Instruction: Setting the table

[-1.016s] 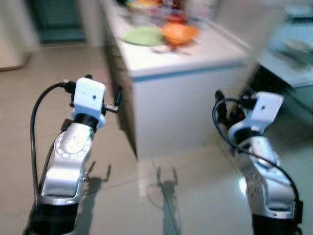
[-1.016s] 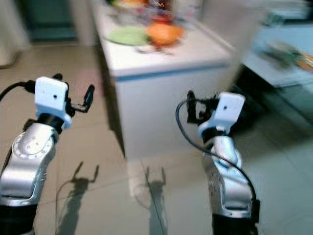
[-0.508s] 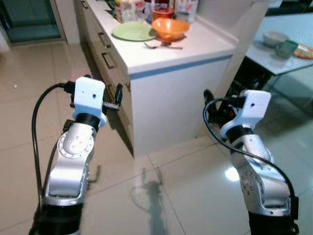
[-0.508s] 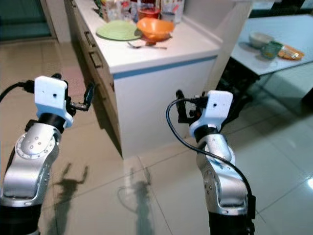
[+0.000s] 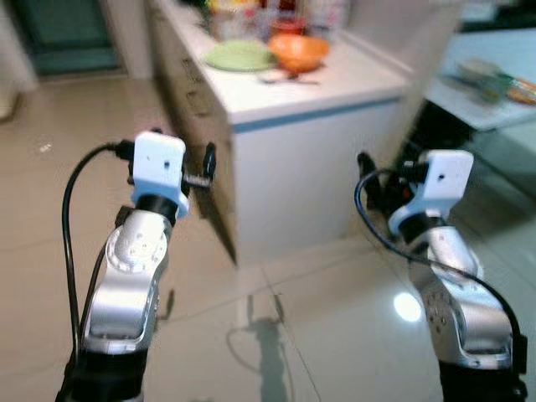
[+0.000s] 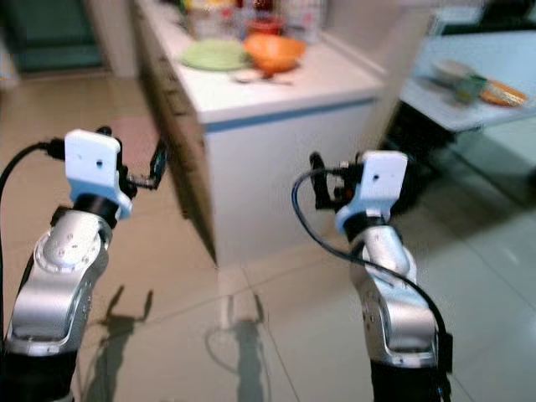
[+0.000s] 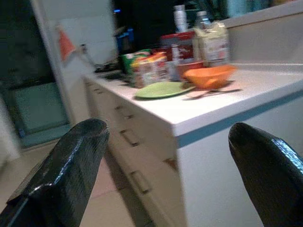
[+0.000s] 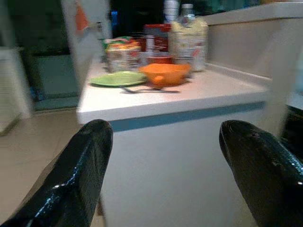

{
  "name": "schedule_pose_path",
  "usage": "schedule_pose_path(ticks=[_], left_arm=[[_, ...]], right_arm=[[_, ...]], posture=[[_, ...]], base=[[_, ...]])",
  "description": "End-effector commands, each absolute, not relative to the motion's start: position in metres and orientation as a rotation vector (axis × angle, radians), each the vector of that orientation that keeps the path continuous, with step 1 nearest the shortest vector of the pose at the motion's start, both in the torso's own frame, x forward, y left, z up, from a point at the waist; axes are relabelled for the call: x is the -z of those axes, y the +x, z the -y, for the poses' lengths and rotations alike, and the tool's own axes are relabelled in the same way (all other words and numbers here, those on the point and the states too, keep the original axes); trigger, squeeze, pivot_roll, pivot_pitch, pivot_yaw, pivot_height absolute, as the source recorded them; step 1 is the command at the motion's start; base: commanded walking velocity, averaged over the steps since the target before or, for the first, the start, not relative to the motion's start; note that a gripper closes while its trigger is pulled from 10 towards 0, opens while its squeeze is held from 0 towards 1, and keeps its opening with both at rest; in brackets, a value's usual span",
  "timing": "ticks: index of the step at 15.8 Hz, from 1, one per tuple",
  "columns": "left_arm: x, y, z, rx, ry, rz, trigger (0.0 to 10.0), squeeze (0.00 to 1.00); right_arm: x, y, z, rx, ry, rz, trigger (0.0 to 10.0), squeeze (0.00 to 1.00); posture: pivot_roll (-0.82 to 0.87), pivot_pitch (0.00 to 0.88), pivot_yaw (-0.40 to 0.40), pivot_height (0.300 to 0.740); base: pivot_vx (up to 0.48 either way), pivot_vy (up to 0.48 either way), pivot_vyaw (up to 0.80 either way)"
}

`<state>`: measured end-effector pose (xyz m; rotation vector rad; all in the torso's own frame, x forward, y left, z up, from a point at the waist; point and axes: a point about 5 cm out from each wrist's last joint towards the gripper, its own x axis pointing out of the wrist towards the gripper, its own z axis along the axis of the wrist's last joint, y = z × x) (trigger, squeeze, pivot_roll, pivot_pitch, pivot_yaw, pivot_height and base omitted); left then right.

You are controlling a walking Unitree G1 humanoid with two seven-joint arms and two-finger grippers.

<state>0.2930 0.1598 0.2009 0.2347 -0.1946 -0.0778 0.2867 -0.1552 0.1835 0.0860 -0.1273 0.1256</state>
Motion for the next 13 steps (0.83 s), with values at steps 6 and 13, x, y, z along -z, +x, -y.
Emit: schedule_pose_path(ticks=[6,13], left_arm=[[-0.2069,0.2943,-0.1648,0.065,0.231,0.216,10.0,0.0],[-0.2092,0.2962,-0.1648,0.072,0.234,0.221,10.0,0.0]], right_arm=[[-0.1891,0.2912,0.1571,-0.112,0.112,0.148,10.0,0.0],[-0.1871,0.2918,0.1598,-0.099,0.144,0.136,10.0,0.0]], posture=[[0.01,0.0,-0.034,0.74],[0.01,0.0,-0.033,0.74]], base=[[0.436,0.0,0.08],[0.441,0.0,-0.12]])
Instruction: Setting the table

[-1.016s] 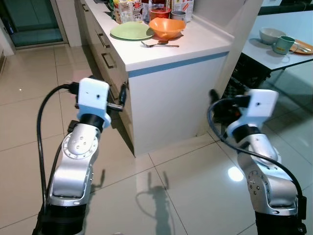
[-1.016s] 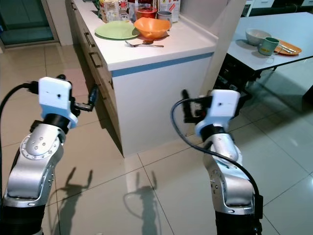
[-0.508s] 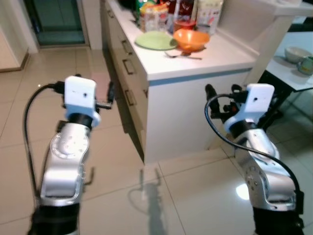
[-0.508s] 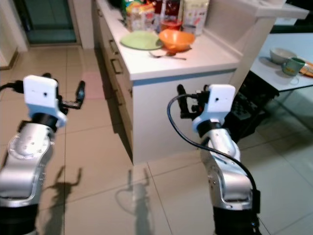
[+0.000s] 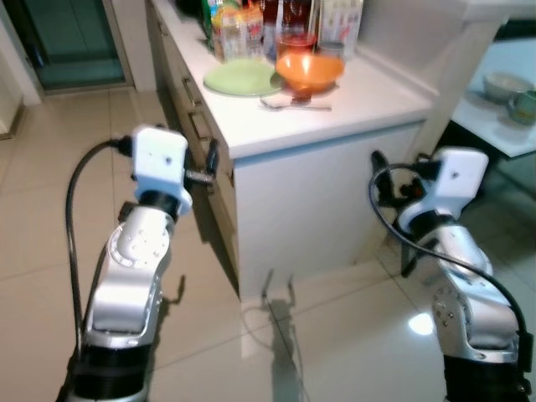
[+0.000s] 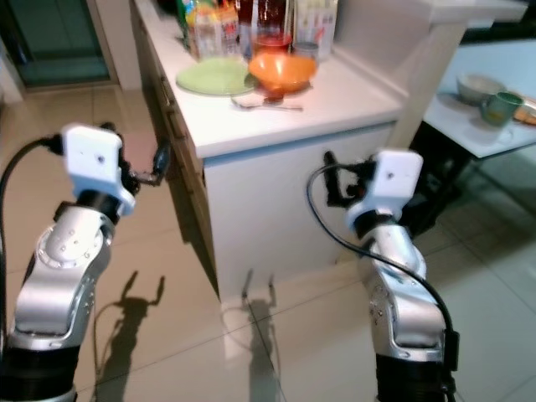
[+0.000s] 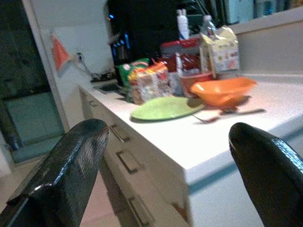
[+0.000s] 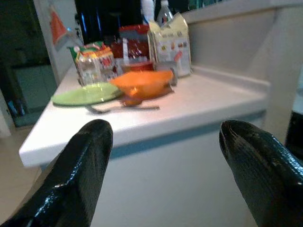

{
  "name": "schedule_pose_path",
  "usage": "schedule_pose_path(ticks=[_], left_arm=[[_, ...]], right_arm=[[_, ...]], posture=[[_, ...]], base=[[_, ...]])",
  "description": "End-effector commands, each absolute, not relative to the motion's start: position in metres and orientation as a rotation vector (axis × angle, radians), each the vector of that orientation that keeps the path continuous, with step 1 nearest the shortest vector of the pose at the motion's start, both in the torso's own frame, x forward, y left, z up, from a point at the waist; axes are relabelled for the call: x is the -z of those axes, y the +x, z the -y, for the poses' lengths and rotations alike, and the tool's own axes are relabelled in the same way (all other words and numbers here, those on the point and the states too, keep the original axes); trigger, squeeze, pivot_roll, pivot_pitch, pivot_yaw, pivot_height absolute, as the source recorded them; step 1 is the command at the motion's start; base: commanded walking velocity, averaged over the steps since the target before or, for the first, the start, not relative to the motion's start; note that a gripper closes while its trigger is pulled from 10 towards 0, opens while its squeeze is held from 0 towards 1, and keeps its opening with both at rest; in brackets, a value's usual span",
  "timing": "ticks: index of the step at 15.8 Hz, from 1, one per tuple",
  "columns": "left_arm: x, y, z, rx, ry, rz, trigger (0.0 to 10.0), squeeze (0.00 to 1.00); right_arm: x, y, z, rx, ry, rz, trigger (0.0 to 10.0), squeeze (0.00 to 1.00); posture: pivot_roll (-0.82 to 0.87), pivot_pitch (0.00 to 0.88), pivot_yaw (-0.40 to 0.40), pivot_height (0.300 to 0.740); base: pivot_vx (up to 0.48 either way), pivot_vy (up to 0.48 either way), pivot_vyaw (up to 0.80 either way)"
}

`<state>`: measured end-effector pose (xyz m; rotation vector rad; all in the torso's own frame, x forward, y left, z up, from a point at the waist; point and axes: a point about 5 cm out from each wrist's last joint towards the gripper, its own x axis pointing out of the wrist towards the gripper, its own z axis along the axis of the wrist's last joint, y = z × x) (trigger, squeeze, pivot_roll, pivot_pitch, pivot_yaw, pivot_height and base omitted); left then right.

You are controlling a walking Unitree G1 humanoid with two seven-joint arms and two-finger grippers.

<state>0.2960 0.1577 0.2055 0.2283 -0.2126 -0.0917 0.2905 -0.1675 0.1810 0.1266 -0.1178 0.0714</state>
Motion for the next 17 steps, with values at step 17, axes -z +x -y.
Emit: schedule_pose_path(ticks=[17], left_arm=[[-0.2098,0.2973,-0.1679,0.064,0.239,0.222,10.0,0.0]], right_arm=[[-0.188,0.2916,0.1563,-0.149,0.128,0.145,10.0,0.0]], posture=[[0.01,0.0,-0.036,0.74]], base=[[0.444,0.0,-0.02]])
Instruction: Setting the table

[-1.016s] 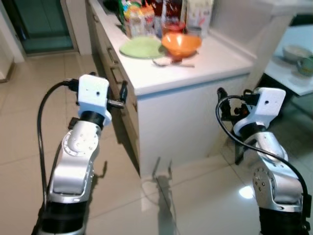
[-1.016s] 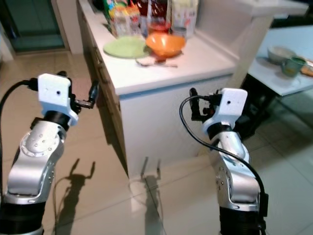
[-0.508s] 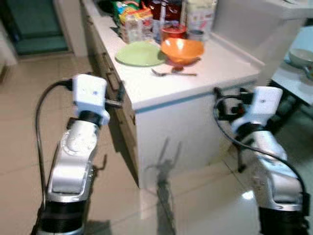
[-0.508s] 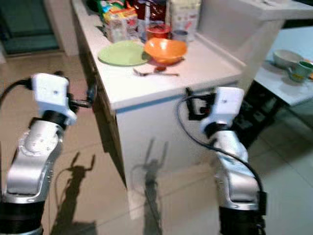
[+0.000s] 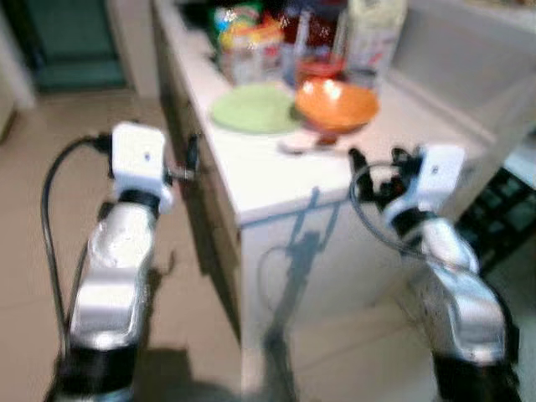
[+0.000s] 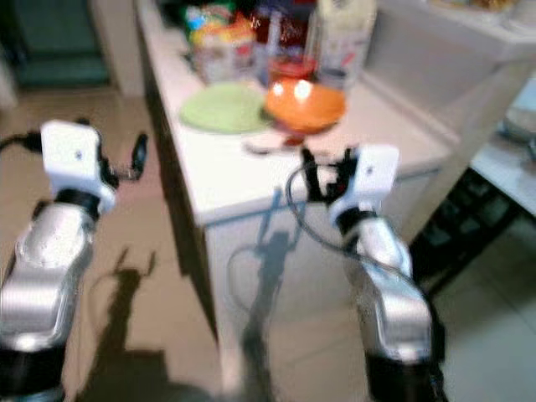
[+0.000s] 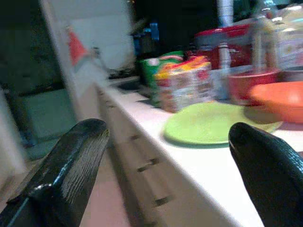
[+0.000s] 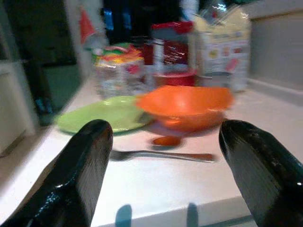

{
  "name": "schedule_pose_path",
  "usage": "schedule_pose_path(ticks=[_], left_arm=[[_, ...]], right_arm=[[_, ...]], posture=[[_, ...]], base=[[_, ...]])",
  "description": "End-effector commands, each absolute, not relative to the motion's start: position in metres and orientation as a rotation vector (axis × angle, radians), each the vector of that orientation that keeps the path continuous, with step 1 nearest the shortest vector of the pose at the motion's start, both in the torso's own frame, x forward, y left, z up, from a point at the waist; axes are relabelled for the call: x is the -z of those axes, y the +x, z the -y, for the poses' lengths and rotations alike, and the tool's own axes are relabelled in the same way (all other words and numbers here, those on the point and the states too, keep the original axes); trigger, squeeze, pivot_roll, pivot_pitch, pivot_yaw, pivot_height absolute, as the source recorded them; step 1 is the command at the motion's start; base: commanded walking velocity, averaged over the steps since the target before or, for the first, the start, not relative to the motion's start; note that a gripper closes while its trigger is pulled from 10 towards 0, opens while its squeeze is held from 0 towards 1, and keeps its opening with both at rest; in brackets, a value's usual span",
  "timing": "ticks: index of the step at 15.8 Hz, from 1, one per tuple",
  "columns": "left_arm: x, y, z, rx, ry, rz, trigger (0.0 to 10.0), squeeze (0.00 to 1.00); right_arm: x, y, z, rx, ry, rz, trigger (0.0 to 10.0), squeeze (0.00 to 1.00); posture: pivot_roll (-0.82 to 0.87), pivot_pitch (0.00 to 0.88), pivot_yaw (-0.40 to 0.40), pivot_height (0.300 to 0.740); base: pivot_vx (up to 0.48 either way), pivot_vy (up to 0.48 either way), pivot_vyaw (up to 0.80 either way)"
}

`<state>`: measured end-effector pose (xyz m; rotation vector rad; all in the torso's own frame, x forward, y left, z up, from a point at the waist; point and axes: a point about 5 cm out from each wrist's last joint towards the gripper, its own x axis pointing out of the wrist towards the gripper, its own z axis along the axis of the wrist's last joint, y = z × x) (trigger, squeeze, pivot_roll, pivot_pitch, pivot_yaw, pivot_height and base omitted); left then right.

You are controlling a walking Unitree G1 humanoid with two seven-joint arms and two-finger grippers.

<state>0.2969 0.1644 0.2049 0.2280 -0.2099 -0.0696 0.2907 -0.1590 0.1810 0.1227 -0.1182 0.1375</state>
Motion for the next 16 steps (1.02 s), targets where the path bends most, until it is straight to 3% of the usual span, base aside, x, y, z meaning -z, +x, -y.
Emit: schedule_pose_path(ticks=[1,11,16], left_arm=[[-0.21,0.297,-0.168,0.065,0.238,0.222,10.0,0.0],[-0.211,0.297,-0.167,0.097,0.228,0.229,10.0,0.0],[-0.212,0.313,-0.185,0.048,0.114,0.177,10.0,0.0]], right_arm=[[-0.188,0.291,0.156,-0.149,0.129,0.144,10.0,0.0],[-0.19,0.281,0.145,-0.224,0.134,0.19,10.0,0.0],[-0.199,0.272,0.137,-0.355,0.157,0.23,10.0,0.0]], posture=[[0.01,0.0,-0.036,0.74],[0.01,0.0,-0.034,0.74],[0.01,0.0,-0.028,0.74]], base=[[0.446,0.0,0.0],[0.436,0.0,0.0],[0.0,0.0,0.0]])
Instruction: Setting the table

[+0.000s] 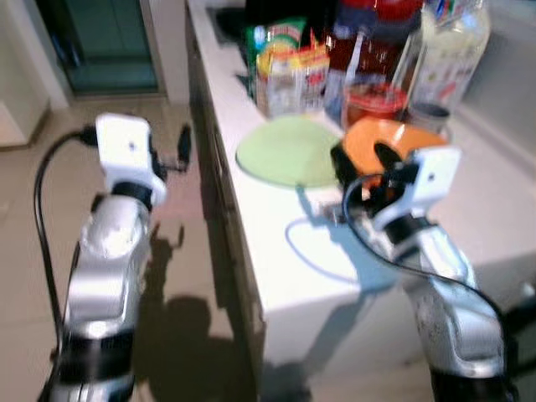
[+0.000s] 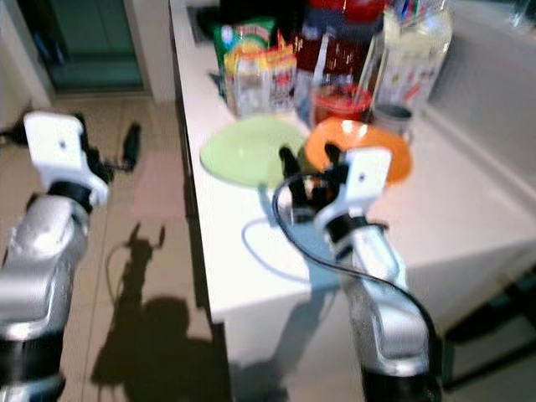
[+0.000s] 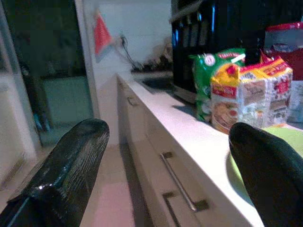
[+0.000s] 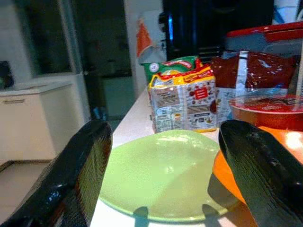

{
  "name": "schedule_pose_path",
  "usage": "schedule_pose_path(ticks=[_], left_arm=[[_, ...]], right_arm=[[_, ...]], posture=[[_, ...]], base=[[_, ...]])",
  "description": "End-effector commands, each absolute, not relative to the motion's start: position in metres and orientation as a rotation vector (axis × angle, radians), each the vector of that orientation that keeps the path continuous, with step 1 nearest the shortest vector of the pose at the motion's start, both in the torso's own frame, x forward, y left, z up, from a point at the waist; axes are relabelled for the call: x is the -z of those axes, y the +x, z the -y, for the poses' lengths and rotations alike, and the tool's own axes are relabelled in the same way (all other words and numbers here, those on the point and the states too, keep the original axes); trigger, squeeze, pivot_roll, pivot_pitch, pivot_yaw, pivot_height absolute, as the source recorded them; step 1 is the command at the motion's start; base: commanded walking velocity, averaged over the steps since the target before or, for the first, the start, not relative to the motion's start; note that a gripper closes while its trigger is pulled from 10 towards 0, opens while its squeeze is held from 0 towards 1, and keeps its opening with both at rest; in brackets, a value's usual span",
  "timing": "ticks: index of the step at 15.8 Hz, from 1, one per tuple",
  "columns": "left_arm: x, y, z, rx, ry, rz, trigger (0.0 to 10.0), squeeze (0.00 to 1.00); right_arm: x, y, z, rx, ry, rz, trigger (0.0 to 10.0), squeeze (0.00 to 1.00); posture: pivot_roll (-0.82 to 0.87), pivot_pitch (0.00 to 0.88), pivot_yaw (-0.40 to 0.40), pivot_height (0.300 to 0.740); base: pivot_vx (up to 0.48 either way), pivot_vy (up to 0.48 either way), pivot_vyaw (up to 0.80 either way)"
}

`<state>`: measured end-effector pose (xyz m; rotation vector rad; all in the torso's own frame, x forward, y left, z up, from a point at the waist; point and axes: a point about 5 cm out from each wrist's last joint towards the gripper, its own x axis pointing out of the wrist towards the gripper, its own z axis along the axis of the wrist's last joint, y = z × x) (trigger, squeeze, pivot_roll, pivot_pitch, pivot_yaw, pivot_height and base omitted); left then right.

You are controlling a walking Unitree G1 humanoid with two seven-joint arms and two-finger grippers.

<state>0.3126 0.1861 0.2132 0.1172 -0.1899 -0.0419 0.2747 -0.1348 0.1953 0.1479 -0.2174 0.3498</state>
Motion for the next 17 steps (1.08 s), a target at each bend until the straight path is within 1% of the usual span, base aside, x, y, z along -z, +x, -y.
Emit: schedule_pose_path(ticks=[1,2,3,5,6,7,8,10,11,12,13,14,17], left_arm=[[-0.212,0.321,-0.19,0.064,0.084,0.152,10.0,0.0],[-0.21,0.33,-0.191,0.118,0.02,0.106,10.0,0.81],[-0.21,0.338,-0.19,0.168,-0.052,0.07,10.0,1.0],[-0.214,0.357,-0.188,0.251,-0.191,0.028,10.0,1.0],[-0.214,0.36,-0.187,0.262,-0.216,0.021,10.0,1.0],[-0.216,0.375,-0.187,0.268,-0.268,0.006,10.0,1.0],[-0.217,0.387,-0.184,0.282,-0.264,-0.005,10.0,1.0],[-0.217,0.394,-0.176,0.343,-0.239,-0.008,10.0,1.0],[-0.216,0.399,-0.172,0.341,-0.198,0.002,10.0,0.6],[-0.215,0.401,-0.17,0.331,-0.191,-0.001,10.0,0.51],[-0.212,0.404,-0.167,0.34,-0.184,-0.008,10.0,0.15],[-0.208,0.406,-0.164,0.365,-0.164,-0.018,10.0,0.0],[-0.197,0.407,-0.159,0.382,-0.141,-0.06,10.0,0.0]], right_arm=[[-0.198,0.271,0.137,-0.381,0.155,0.221,10.0,0.0],[-0.197,0.269,0.137,-0.406,0.153,0.209,10.0,0.0],[-0.196,0.267,0.137,-0.426,0.147,0.198,10.0,0.0],[-0.192,0.264,0.136,-0.495,0.12,0.156,10.0,0.0],[-0.191,0.262,0.136,-0.507,0.115,0.146,10.0,0.0],[-0.187,0.259,0.137,-0.546,0.073,0.116,10.0,0.0],[-0.183,0.256,0.14,-0.566,0.042,0.088,10.0,0.0],[-0.179,0.254,0.142,-0.543,0.018,0.072,10.0,0.0],[-0.176,0.252,0.144,-0.507,0.002,0.063,10.0,0.0],[-0.175,0.251,0.144,-0.49,-0.004,0.058,10.0,0.0],[-0.174,0.246,0.142,-0.471,-0.005,0.055,10.0,0.0],[-0.174,0.243,0.141,-0.463,0.009,0.056,10.0,0.0],[-0.175,0.239,0.142,-0.454,0.025,0.049,10.0,0.0]], posture=[[0.01,0.0,-0.027,0.74],[0.0,0.0,-0.026,0.74],[0.0,0.0,-0.023,0.74],[-0.01,0.0,-0.02,0.74],[-0.01,0.0,-0.019,0.74],[-0.03,0.0,-0.016,0.74],[-0.04,0.0,-0.011,0.74],[-0.06,0.0,-0.004,0.74],[-0.07,0.0,-0.004,0.74],[-0.08,0.0,-0.003,0.74],[-0.09,0.0,-0.007,0.74],[-0.1,0.0,-0.015,0.74],[-0.1,0.0,-0.037,0.74]], base=[[0.0,0.0,0.0],[0.0,0.0,0.0],[0.0,0.0,0.0],[0.0,0.0,0.0],[0.0,0.0,0.0],[0.0,0.0,0.0],[0.0,0.0,0.0],[0.0,0.0,0.0],[0.0,0.0,0.0],[0.0,0.0,0.0],[0.0,0.0,0.0],[0.0,0.0,0.0],[0.0,0.0,0.0]])
